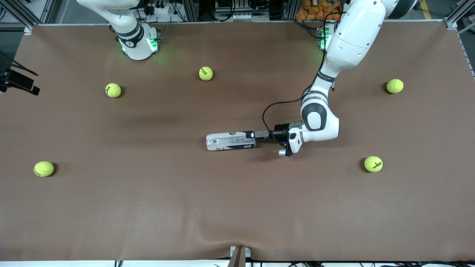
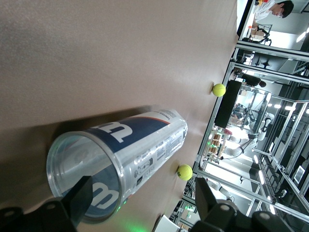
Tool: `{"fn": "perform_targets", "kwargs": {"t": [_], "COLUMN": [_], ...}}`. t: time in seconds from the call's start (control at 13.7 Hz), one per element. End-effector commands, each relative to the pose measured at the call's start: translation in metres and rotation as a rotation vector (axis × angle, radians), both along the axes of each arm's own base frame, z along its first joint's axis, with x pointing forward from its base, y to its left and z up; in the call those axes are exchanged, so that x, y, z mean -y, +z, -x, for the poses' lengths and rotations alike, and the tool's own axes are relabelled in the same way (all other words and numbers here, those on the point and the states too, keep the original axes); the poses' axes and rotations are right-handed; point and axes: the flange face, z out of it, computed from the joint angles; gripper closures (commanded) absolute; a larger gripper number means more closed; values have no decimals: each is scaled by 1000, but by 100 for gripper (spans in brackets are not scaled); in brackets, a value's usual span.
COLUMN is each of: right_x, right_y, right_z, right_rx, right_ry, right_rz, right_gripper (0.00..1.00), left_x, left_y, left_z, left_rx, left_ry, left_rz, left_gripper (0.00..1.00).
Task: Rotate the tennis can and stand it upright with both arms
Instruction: 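Grasp the open end of the lying can with the left gripper, then lift and rotate the can upright with the left gripper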
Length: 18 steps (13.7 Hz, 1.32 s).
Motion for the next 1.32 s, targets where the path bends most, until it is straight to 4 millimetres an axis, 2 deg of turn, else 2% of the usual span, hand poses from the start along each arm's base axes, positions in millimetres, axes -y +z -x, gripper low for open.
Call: {"fn": "perform_targets", "kwargs": {"t": [0.0,0.07,0.15,0.29,0.44,0.58,0.73,0.95,1.24], "right_x": [20,21,19,14,14,10,3,-29,-29], "right_y": [8,9,9,9,10,15,14,12,8], "right_z": [10,10,10,9,9,8,6,1,-3], "right_rx": [4,6,7,5,11,25,24,24,25], "right_ry": [-50,-52,-48,-39,-39,-33,-16,40,39], "right_rz": [12,14,12,12,11,2,-4,-1,-2], "right_gripper": [0,0,0,0,0,0,0,0,0], "left_x": [4,5,5,5,2,9,21,25,31], "left_y": [-5,-5,-3,-1,7,21,42,80,146], "left_z": [-5,-7,-7,-9,-15,-23,-32,-45,-50], "left_rx": [46,52,59,66,73,79,79,39,14], "left_ry": [6,4,1,-5,2,-24,-52,-76,-111], "left_rz": [7,8,9,6,7,-1,-17,-83,-186], "left_gripper": [78,92,100,100,100,100,100,100,100]}}
